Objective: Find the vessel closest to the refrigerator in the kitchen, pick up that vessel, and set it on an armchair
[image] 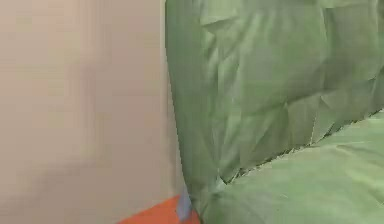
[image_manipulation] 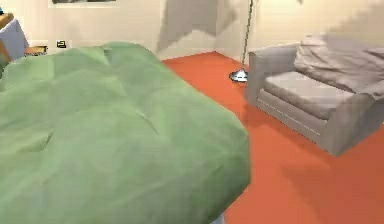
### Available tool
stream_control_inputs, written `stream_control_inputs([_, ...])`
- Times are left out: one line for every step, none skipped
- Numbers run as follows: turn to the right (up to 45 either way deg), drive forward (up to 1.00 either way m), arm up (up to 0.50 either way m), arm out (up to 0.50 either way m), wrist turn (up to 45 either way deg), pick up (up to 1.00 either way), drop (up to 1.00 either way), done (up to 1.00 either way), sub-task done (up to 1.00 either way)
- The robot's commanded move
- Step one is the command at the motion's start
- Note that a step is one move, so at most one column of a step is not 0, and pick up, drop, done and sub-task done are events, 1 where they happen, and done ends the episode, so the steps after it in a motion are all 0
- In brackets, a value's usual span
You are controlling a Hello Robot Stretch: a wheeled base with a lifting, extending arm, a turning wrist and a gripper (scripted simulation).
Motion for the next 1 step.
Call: stream_control_inputs([45.0, 0.0, 0.0, 0.0, 0.0, 0.0, 0.0, 0.0, 0.0])
